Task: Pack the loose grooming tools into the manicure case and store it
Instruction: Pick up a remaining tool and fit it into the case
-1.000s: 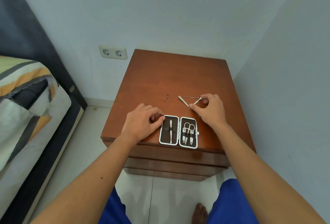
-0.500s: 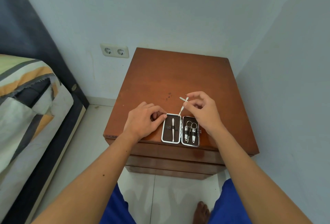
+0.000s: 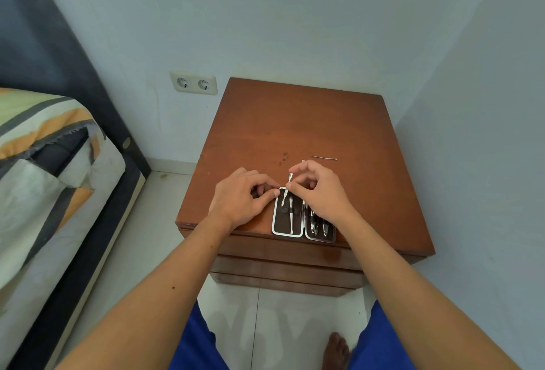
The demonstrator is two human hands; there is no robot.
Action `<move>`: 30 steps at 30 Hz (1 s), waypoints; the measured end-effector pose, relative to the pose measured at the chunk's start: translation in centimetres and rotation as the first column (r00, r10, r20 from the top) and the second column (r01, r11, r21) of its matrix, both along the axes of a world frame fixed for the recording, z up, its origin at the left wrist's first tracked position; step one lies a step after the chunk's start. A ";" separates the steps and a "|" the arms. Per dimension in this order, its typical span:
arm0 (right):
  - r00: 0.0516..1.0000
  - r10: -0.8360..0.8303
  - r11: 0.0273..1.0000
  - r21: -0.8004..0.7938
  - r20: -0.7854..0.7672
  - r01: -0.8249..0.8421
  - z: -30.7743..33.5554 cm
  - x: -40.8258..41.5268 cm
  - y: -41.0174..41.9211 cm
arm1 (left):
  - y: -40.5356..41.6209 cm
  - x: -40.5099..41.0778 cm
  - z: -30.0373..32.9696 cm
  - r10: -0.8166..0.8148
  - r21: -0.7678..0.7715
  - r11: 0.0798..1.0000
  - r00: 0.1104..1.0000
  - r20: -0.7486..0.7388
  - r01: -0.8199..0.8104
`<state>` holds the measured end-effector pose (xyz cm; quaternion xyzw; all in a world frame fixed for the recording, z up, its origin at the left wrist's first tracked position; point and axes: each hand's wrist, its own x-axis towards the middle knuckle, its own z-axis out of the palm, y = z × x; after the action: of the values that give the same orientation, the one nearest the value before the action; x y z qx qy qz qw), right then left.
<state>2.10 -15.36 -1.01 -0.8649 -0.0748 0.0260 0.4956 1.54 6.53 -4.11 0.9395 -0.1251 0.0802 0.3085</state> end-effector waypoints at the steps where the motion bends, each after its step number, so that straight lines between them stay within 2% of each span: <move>1: 1.000 0.003 1.000 -0.031 0.012 -0.002 -0.2 0.0 0.0 | 0.0 0.0 0.0 -0.003 0.000 1.000 1.000 -0.001 0.003; 4: 0.995 0.022 0.979 -0.204 0.097 -0.002 -1.4 0.3 -0.2 | 0.0 0.0 0.1 -0.006 0.001 1.000 1.000 -0.003 0.006; 7: 0.989 0.082 0.955 -0.295 0.119 -0.044 -1.7 0.3 -0.3 | 0.1 0.0 0.2 -0.007 0.015 1.000 1.000 -0.007 0.008; 14: 0.981 0.182 0.923 -0.357 0.072 -0.145 -1.1 -0.6 -0.9 | 0.2 0.0 0.4 -0.028 0.032 0.999 0.999 -0.040 0.030; 19: 0.982 0.173 0.930 -0.341 0.082 -0.136 -1.0 -0.8 -0.7 | 1.9 -0.8 0.6 -0.232 0.010 0.971 0.954 -0.189 0.238; 23: 0.982 0.170 0.925 -0.357 0.082 -0.130 -0.8 -0.9 -0.6 | 2.5 -0.7 1.2 -0.318 0.046 0.937 0.904 -0.286 0.345; 30: 0.974 0.206 0.897 -0.416 0.095 -0.149 -0.5 -1.4 -0.6 | 2.3 -1.1 0.9 -0.299 0.098 0.942 0.935 -0.193 0.321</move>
<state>0.66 -15.97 -1.46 -0.9382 -0.1804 0.0269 0.2942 0.40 8.83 -3.25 0.9291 -0.2491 -0.0609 0.2664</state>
